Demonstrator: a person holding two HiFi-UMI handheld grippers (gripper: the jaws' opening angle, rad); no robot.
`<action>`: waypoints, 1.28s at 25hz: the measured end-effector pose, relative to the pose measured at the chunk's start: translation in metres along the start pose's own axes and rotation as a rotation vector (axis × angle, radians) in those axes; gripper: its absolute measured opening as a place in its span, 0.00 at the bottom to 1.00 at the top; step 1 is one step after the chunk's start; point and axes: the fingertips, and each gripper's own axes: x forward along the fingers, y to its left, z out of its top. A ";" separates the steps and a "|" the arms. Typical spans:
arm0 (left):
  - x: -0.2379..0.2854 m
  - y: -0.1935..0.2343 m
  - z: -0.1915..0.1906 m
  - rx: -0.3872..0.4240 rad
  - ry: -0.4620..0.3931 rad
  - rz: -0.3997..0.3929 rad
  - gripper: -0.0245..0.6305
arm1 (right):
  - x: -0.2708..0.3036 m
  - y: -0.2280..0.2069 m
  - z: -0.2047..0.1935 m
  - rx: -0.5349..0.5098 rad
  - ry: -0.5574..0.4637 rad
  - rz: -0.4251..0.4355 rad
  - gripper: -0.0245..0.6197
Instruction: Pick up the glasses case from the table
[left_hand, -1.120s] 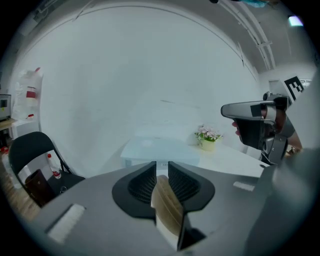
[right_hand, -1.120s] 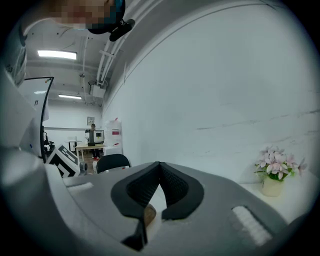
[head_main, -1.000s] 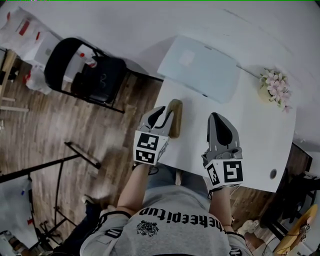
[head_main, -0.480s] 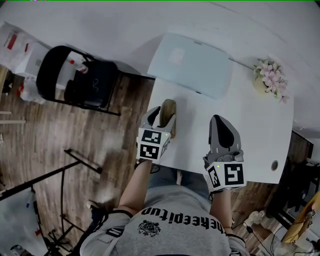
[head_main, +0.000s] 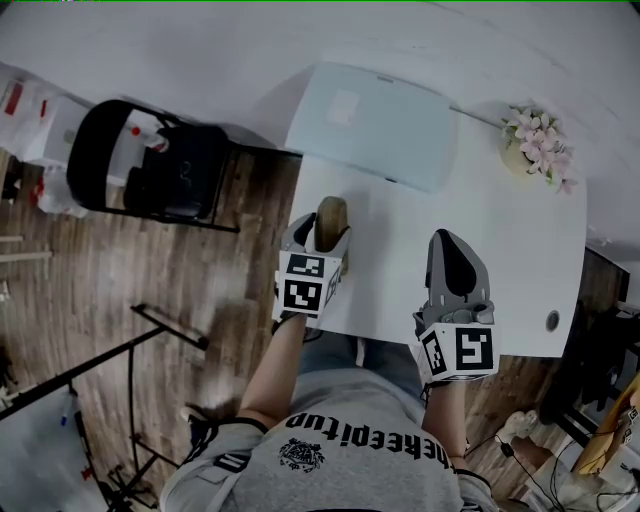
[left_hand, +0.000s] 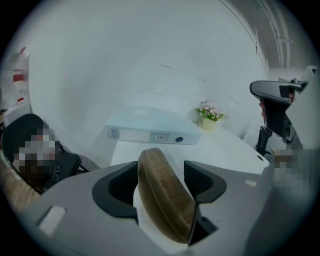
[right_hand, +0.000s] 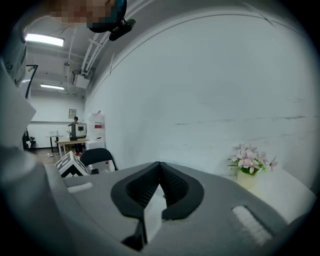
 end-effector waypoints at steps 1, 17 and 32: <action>0.001 -0.001 -0.001 -0.003 0.004 -0.003 0.49 | 0.000 0.000 0.000 0.000 0.000 -0.001 0.05; 0.024 -0.003 -0.012 0.051 0.075 0.033 0.56 | 0.003 -0.004 0.001 -0.022 0.013 0.004 0.05; 0.020 -0.001 -0.014 0.013 0.073 0.055 0.45 | 0.000 -0.009 0.002 -0.017 0.005 -0.001 0.05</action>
